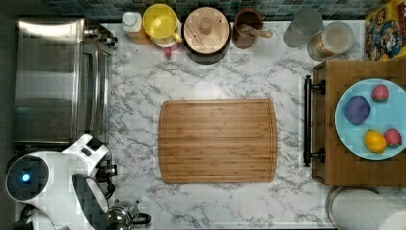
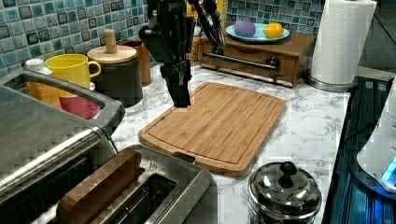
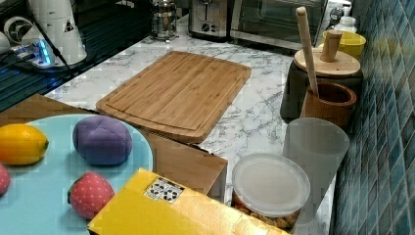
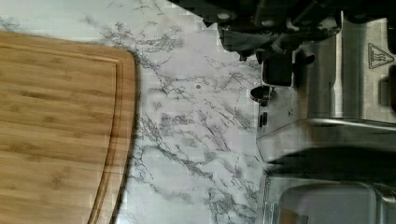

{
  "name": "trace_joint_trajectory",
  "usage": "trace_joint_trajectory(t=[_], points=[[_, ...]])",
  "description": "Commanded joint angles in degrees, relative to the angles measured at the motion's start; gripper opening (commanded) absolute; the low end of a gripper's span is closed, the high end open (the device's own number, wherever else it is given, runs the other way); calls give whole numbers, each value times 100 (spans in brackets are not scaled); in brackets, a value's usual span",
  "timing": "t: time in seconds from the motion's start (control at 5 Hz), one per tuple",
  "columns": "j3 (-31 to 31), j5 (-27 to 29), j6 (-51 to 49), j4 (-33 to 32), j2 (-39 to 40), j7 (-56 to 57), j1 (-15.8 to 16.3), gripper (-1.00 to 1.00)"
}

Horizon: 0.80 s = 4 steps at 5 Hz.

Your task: Turn on the toaster.

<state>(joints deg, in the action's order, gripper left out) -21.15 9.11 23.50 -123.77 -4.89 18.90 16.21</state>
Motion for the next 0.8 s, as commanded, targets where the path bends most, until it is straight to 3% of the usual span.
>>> trace_joint_trajectory(t=[0.2, 0.6, 0.8], points=[[-97, 906, 752, -958, -294, 692, 149, -100], [-40, 1181, 1483, -1271, -605, 605, 135, -100], [47, 1626, 1591, -1351, -782, 848, 126, -100]])
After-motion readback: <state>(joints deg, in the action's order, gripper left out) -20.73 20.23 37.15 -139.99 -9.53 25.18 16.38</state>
